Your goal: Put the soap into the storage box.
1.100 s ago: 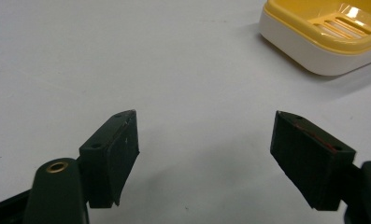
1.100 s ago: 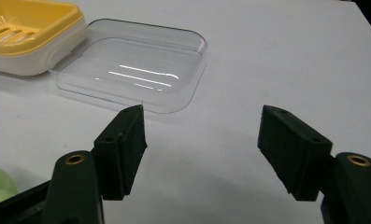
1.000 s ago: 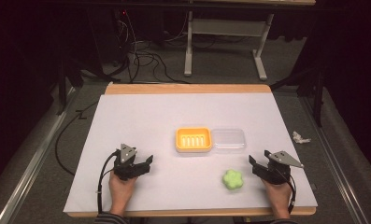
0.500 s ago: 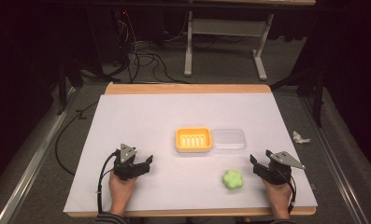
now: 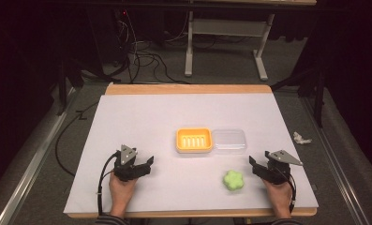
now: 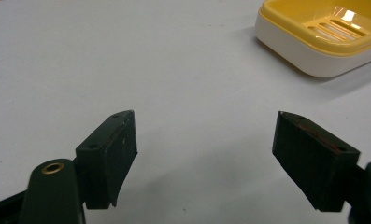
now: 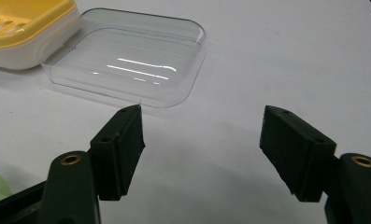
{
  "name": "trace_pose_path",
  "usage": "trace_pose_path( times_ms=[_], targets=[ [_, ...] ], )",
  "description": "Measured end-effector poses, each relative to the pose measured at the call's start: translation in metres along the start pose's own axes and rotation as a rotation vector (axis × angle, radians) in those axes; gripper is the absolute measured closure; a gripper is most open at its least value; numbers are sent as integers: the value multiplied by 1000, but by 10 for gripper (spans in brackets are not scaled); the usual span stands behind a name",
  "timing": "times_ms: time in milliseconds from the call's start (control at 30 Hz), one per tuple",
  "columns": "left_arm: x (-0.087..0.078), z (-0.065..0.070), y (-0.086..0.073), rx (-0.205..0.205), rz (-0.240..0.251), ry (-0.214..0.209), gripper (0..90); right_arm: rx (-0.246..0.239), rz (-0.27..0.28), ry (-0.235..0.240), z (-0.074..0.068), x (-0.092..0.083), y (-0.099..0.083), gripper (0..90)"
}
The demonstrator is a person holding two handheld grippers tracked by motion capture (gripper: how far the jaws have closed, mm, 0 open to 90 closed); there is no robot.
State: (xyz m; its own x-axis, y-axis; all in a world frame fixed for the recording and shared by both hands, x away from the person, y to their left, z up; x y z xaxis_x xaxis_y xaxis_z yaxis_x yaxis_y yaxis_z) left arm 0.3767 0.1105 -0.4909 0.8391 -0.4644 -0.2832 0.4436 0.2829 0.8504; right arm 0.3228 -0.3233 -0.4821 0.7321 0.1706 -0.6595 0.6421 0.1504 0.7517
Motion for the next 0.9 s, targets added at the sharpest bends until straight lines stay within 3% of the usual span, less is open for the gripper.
trace_pose_path(
  times_ms=[267, 400, 500, 633, 900],
  targets=[
    [0, -1, 1, -15, -5, -3, 235, -6, -3, 1, -2, 0, 2, 272],
    [0, -1, 1, -20, -9, -8, 236, -2, 37, 25, -1, -3, 3, 252],
    [0, -1, 1, -25, -13, -9, 237, -6, 54, 84, -3, -6, 5, 272],
    [1, -1, 1, -31, -20, -12, 251, 2, 63, 118, -4, -11, 5, 281],
    [1, -1, 1, -39, -24, -10, 251, -2, 74, 124, -9, -22, 7, 219]
  ],
)
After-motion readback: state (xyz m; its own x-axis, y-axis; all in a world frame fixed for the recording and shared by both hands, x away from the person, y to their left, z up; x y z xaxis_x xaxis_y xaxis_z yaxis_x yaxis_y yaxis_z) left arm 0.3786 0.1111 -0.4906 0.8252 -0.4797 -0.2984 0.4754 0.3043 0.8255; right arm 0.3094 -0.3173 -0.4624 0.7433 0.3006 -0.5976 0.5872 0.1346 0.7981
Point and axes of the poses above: each handheld gripper's, and its own axes: x roughly forward along the jaws, y roughly out of its top, z roughly to its right, the point moved 1 cm from there along x, roughly forward along the jaws, and after that the axes turned 8 degrees about -z, right-handed, at the moved point
